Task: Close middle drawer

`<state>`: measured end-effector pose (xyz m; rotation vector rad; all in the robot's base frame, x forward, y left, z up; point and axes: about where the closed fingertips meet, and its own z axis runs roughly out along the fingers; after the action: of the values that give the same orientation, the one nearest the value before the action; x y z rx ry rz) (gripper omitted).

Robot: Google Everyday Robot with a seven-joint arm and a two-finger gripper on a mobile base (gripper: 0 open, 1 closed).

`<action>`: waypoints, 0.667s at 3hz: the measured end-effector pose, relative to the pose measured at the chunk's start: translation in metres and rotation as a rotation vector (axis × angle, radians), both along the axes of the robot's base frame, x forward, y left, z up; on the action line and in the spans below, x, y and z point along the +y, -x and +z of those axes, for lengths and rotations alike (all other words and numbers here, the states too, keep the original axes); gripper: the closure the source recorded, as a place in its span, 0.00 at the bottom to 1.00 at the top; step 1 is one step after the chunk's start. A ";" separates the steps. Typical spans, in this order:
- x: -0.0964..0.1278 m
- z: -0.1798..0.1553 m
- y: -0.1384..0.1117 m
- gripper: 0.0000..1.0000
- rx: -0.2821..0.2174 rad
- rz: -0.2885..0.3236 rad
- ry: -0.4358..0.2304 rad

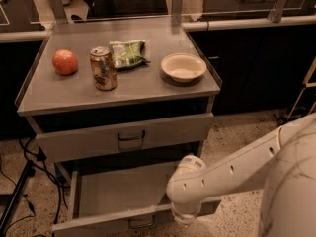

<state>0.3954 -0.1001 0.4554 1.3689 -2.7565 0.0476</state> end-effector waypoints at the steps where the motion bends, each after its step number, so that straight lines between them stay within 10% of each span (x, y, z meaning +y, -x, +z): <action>1: -0.001 0.000 0.002 1.00 0.006 -0.007 -0.003; 2: 0.016 -0.013 0.005 1.00 0.020 0.016 0.005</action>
Offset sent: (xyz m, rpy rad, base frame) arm -0.0089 0.0418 -0.0317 -0.0150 0.0399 0.0521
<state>0.3904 -0.0842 0.4424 1.3834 -2.7274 0.0414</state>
